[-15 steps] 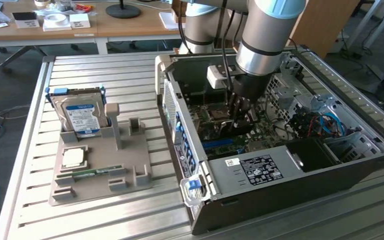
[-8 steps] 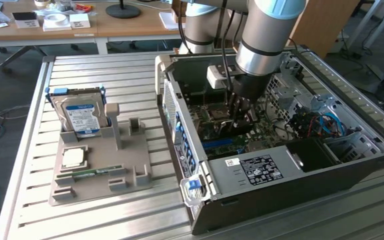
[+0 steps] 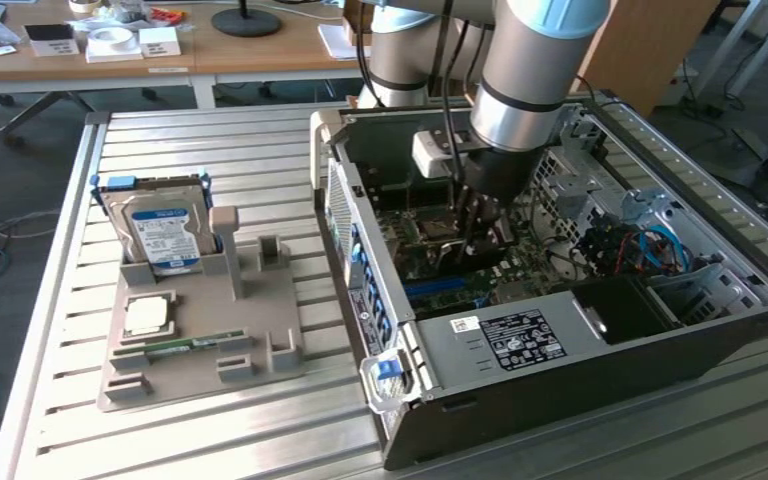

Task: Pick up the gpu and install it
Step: 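Insert the gpu into the slot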

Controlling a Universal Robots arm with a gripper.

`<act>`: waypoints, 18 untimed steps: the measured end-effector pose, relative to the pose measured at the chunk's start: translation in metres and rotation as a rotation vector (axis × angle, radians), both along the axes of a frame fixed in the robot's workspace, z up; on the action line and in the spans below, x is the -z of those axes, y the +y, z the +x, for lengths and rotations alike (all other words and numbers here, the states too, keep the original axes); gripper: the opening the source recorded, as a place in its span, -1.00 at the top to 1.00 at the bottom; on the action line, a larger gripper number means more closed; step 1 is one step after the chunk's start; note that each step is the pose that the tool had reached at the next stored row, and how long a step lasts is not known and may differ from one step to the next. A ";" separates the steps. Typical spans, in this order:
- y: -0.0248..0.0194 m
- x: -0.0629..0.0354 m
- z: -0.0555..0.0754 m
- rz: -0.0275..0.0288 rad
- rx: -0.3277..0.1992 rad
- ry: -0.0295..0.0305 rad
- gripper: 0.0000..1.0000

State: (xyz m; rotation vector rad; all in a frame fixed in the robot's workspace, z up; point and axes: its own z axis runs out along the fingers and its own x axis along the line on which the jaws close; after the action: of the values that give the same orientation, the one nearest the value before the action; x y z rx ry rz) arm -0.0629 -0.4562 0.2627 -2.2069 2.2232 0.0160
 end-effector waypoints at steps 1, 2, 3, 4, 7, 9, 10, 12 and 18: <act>0.0000 0.0000 0.000 0.0001 0.000 -0.0005 0.47; -0.0001 0.0000 -0.001 0.0002 0.000 -0.0009 0.47; -0.0001 0.0000 -0.001 0.0003 0.000 -0.0012 0.47; -0.0001 0.0000 -0.001 0.0003 0.000 -0.0014 0.47; -0.0001 0.0000 -0.002 0.0004 0.000 -0.0017 0.47; -0.0001 0.0000 -0.003 0.0003 0.000 -0.0017 0.47; -0.0001 0.0000 -0.003 0.0003 0.000 -0.0017 0.47; -0.0003 -0.0001 -0.003 0.0002 0.000 -0.0017 0.47; -0.0005 0.0000 -0.003 0.0003 0.000 -0.0017 0.47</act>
State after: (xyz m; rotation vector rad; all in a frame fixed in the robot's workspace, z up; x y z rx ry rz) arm -0.0664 -0.4567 0.2627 -2.2060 2.2220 0.0144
